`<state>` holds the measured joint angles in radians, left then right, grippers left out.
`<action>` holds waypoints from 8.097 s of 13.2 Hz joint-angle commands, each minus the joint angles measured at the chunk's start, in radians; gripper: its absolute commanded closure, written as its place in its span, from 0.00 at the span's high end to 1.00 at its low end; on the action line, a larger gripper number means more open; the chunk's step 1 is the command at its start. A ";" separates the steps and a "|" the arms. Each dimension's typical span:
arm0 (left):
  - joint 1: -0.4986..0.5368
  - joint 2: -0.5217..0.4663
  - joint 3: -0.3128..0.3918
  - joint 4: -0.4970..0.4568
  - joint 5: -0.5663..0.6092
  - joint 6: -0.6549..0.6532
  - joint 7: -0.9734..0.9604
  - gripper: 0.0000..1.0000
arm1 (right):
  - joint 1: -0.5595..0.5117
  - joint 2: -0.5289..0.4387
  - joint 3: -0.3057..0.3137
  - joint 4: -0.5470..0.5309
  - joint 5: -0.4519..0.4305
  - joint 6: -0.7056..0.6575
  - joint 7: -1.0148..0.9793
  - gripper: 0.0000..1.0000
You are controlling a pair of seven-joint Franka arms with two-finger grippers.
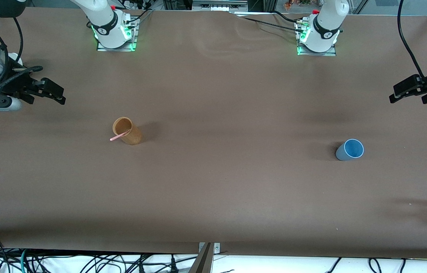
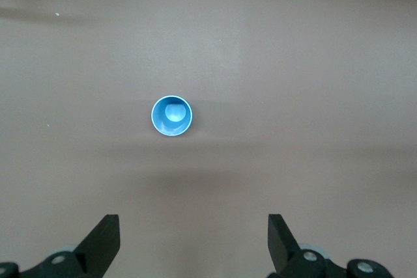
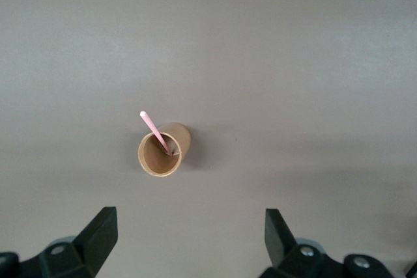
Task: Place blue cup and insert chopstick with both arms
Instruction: 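Move the right gripper toward the tan cup with the pink chopstick, then grasp the pink chopstick with the right gripper while the left gripper reaches the blue cup, then pull the chopstick out with the right gripper while the left gripper grasps the cup, then carry the blue cup with the left gripper toward the tan cup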
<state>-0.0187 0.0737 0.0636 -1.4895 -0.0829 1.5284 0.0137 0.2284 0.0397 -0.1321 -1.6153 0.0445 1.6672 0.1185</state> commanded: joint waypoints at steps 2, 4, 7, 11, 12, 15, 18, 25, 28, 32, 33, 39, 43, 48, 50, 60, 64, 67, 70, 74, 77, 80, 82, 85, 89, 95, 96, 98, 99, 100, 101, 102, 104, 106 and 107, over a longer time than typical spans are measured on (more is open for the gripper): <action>0.002 0.006 -0.008 -0.002 0.003 0.004 0.028 1.00 | -0.006 -0.009 0.003 -0.008 0.008 0.003 -0.014 1.00; 0.000 0.009 -0.007 0.000 0.003 0.006 0.028 1.00 | -0.006 -0.011 0.002 -0.008 0.009 0.006 -0.014 1.00; 0.006 0.014 -0.007 0.000 0.000 0.006 0.028 1.00 | -0.006 -0.012 0.002 -0.014 0.009 0.023 -0.014 1.00; 0.005 0.014 -0.007 0.002 -0.001 0.006 0.028 1.00 | -0.007 -0.011 -0.003 -0.015 0.011 0.020 -0.014 1.00; 0.002 0.014 -0.007 0.002 -0.001 0.006 0.028 1.00 | -0.007 -0.011 -0.003 -0.015 0.009 0.020 -0.014 1.00; 0.005 0.014 -0.007 0.002 -0.003 0.006 0.029 1.00 | -0.006 -0.011 0.000 -0.015 0.009 0.019 -0.014 1.00; 0.005 0.014 -0.007 0.000 -0.003 0.006 0.029 1.00 | -0.007 -0.011 0.002 -0.018 0.011 0.016 -0.014 1.00; 0.003 0.014 -0.008 0.000 -0.001 0.006 0.029 1.00 | -0.001 -0.018 0.037 -0.037 0.022 0.003 -0.014 1.00; -0.003 0.015 -0.008 0.000 -0.001 0.006 0.029 1.00 | -0.001 -0.012 0.035 -0.038 0.023 0.008 -0.013 1.00; -0.006 0.015 -0.008 0.000 -0.001 0.004 0.031 1.00 | 0.002 0.048 0.037 -0.041 0.026 0.077 0.013 1.00; -0.004 0.015 -0.008 0.000 -0.003 0.004 0.029 1.00 | 0.005 0.060 0.042 -0.055 0.026 0.107 0.015 1.00; -0.003 0.032 -0.008 0.000 -0.009 0.006 0.034 1.00 | 0.016 0.137 0.100 -0.233 0.026 0.400 0.030 1.00; 0.005 0.102 -0.007 0.002 -0.012 0.013 0.031 1.00 | 0.025 0.167 0.104 -0.314 0.026 0.505 0.033 1.00; -0.006 0.246 -0.008 0.003 -0.011 0.039 0.031 1.00 | 0.031 0.244 0.104 -0.314 0.026 0.562 0.032 0.99; -0.006 0.306 -0.008 -0.001 0.002 0.126 0.031 1.00 | 0.032 0.252 0.104 -0.314 0.026 0.572 0.033 0.91; -0.023 0.299 -0.008 -0.348 0.057 0.519 0.034 1.00 | 0.068 0.263 0.104 -0.314 0.026 0.583 0.093 0.42; -0.038 0.264 -0.007 -0.445 0.071 0.584 0.034 1.00 | 0.066 0.261 0.103 -0.314 0.026 0.583 0.089 0.23; -0.040 0.242 -0.007 -0.500 0.071 0.631 0.034 1.00 | 0.065 0.261 0.103 -0.314 0.026 0.583 0.084 0.00; -0.041 0.238 -0.007 -0.554 0.071 0.719 0.035 1.00 | 0.063 0.259 0.098 -0.305 0.026 0.571 0.075 0.00; -0.043 0.250 -0.007 -0.601 0.086 0.824 0.035 1.00 | 0.063 0.224 0.097 -0.227 0.018 0.423 0.072 0.00; -0.041 0.279 -0.007 -0.603 0.088 0.863 0.035 1.00 | 0.063 0.186 0.095 -0.137 0.018 0.307 0.076 0.00; -0.040 0.294 -0.005 -0.611 0.088 0.894 0.037 0.74 | 0.063 0.180 0.082 -0.005 0.008 0.148 0.076 0.00; -0.038 0.294 -0.004 -0.607 0.087 0.892 0.037 0.30 | 0.063 0.178 0.065 0.090 0.006 0.031 0.075 0.00; -0.038 0.294 -0.002 -0.601 0.086 0.881 0.040 0.00 | 0.063 0.169 0.049 0.169 0.005 -0.087 0.076 0.00; -0.032 0.294 -0.001 -0.595 0.086 0.881 0.045 0.00 | 0.063 0.151 0.028 0.167 0.006 -0.123 0.076 0.00; -0.037 0.285 -0.002 -0.543 0.068 0.804 0.034 0.00 | 0.062 0.154 0.026 0.167 0.014 -0.106 0.084 0.00; -0.040 0.282 -0.007 -0.504 0.063 0.750 0.028 0.00 | 0.062 0.157 0.028 0.167 0.014 -0.100 0.089 0.00; -0.050 0.284 -0.018 -0.427 -0.021 0.646 0.014 0.00 | 0.062 0.158 0.028 0.167 0.018 -0.086 0.095 0.00; -0.061 0.282 -0.022 -0.399 -0.058 0.610 0.009 0.00 | 0.062 0.158 0.028 0.167 0.018 -0.084 0.096 0.00; -0.084 0.282 -0.033 -0.382 -0.070 0.602 -0.017 0.00 | 0.062 0.158 0.028 0.167 0.020 -0.084 0.096 0.00; -0.111 0.285 -0.051 -0.365 -0.070 0.601 -0.073 0.00 | 0.062 0.158 0.028 0.167 0.020 -0.084 0.096 0.00; -0.148 0.291 -0.071 -0.342 -0.069 0.601 -0.143 0.00 | 0.063 0.158 0.028 0.167 0.020 -0.077 0.099 0.00; -0.260 0.329 -0.080 -0.275 -0.061 0.598 -0.269 0.00 | 0.068 0.163 0.031 0.167 0.025 -0.051 0.162 0.00; -0.364 0.394 -0.079 -0.188 -0.060 0.552 -0.348 0.00 | 0.074 0.177 0.043 0.169 0.025 -0.044 0.219 0.00; -0.415 0.441 -0.079 -0.117 -0.066 0.500 -0.386 0.00 | 0.088 0.175 0.048 0.169 0.025 -0.029 0.251 0.00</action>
<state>-0.3599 0.4115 -0.0302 -1.7571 -0.1359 2.1159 -0.3168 0.2978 0.2076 -0.0936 -1.4626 0.0622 1.6225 0.3072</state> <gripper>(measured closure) 0.930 0.912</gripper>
